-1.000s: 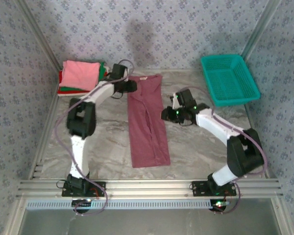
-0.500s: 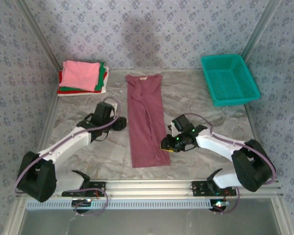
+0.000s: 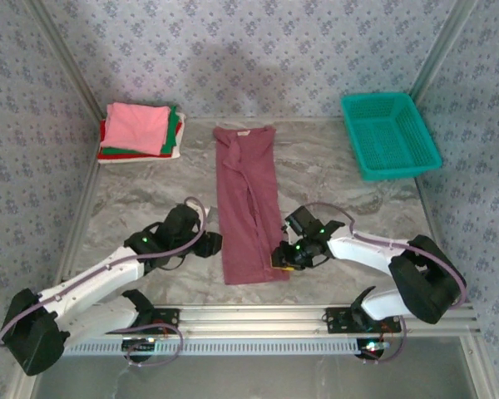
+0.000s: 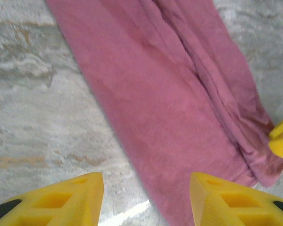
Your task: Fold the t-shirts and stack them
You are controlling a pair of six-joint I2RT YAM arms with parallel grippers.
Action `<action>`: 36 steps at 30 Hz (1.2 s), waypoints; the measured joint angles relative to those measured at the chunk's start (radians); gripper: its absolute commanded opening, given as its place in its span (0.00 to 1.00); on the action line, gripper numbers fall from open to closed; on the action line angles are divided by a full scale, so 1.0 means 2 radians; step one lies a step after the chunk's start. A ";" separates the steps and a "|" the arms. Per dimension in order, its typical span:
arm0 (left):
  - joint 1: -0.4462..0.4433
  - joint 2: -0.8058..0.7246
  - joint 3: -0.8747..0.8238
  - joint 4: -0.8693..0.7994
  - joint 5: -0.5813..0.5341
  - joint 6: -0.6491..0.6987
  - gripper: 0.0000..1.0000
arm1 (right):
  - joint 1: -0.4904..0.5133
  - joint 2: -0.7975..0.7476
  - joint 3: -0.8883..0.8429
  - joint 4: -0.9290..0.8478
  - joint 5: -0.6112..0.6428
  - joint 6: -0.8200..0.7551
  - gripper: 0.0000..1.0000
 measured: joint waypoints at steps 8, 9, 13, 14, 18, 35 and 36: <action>-0.002 0.000 -0.003 -0.005 -0.018 -0.001 0.51 | 0.000 0.000 -0.007 0.014 0.003 0.013 0.31; -0.002 0.000 -0.003 -0.005 -0.020 -0.001 0.51 | 0.001 0.000 -0.007 0.016 0.003 0.014 0.29; -0.002 0.000 -0.003 -0.005 -0.027 -0.001 0.51 | 0.005 -0.002 -0.007 0.019 0.003 0.020 0.22; -0.002 0.000 -0.003 -0.005 -0.028 -0.001 0.51 | 0.006 -0.003 -0.007 0.019 0.003 0.021 0.19; -0.002 0.000 -0.003 -0.005 -0.034 -0.001 0.51 | 0.006 -0.005 -0.007 0.020 0.003 0.025 0.06; -0.002 -0.035 -0.030 -0.005 -0.063 -0.001 0.51 | 0.089 0.108 0.184 -0.058 0.008 -0.029 0.07; -0.002 -0.038 -0.032 -0.005 -0.064 -0.001 0.51 | 0.098 0.126 0.202 -0.068 0.008 -0.038 0.08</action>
